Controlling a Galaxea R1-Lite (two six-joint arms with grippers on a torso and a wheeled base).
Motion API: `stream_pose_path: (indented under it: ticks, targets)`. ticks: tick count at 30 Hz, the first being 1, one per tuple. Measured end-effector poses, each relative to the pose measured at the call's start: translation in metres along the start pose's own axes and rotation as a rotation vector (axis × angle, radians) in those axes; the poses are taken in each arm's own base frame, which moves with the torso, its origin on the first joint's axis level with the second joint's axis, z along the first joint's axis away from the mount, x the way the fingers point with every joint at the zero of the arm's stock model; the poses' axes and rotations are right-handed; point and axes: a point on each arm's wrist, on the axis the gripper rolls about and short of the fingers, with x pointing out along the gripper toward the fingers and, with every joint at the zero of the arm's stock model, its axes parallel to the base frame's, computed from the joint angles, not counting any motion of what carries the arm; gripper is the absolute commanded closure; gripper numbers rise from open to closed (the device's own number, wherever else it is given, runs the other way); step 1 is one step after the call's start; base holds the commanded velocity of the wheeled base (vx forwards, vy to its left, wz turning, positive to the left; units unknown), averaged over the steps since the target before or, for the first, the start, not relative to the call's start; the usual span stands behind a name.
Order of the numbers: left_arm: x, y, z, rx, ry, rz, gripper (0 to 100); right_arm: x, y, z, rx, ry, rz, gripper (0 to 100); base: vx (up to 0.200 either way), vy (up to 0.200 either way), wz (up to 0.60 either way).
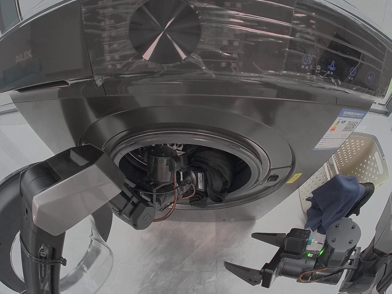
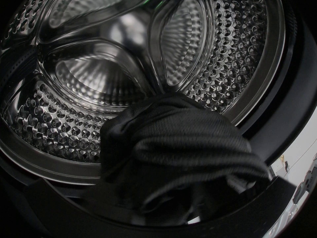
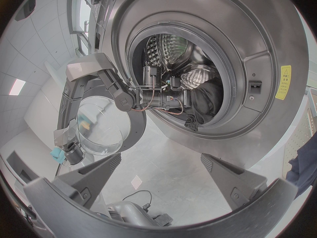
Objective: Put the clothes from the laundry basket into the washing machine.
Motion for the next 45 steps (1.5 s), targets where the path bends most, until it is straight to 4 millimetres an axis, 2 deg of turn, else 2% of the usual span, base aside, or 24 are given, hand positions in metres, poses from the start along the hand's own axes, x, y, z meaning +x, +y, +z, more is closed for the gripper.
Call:
stream_pose_path:
  ticks: [8, 12, 19, 20, 26, 30, 38, 45]
  targets:
    - [0.016, 0.006, 0.002, -0.007, -0.047, 0.049, 100, 0.000, 0.001, 0.000, -0.001, 0.001, 0.003, 0, 0.000, 0.000, 0.00]
    - [0.028, 0.015, 0.020, -0.024, -0.138, 0.119, 100, 0.001, 0.001, -0.001, -0.001, 0.004, 0.005, 0, 0.000, 0.000, 0.00]
    - [0.039, 0.042, 0.050, -0.074, -0.291, 0.220, 100, 0.002, 0.001, -0.002, 0.000, 0.010, 0.007, 0, 0.000, 0.000, 0.00]
    - [0.039, 0.045, 0.052, -0.077, -0.300, 0.224, 0, 0.002, 0.002, -0.002, -0.001, 0.010, 0.007, 0, 0.000, 0.000, 0.00]
    - [0.039, 0.045, 0.050, -0.093, -0.301, 0.222, 0, 0.003, 0.002, -0.003, -0.001, 0.013, 0.009, 0, 0.000, 0.000, 0.00]
    - [0.036, 0.036, 0.041, -0.111, -0.255, 0.199, 0, 0.003, 0.002, -0.003, -0.001, 0.014, 0.009, 0, 0.000, 0.000, 0.00]
    - [0.009, 0.018, 0.009, -0.096, -0.022, 0.162, 0, 0.002, 0.002, -0.003, 0.000, 0.015, 0.007, 0, 0.000, 0.000, 0.00]
    - [-0.019, 0.012, -0.003, 0.007, 0.113, 0.164, 0, 0.002, 0.002, -0.003, -0.001, 0.016, 0.009, 0, 0.000, 0.000, 0.00]
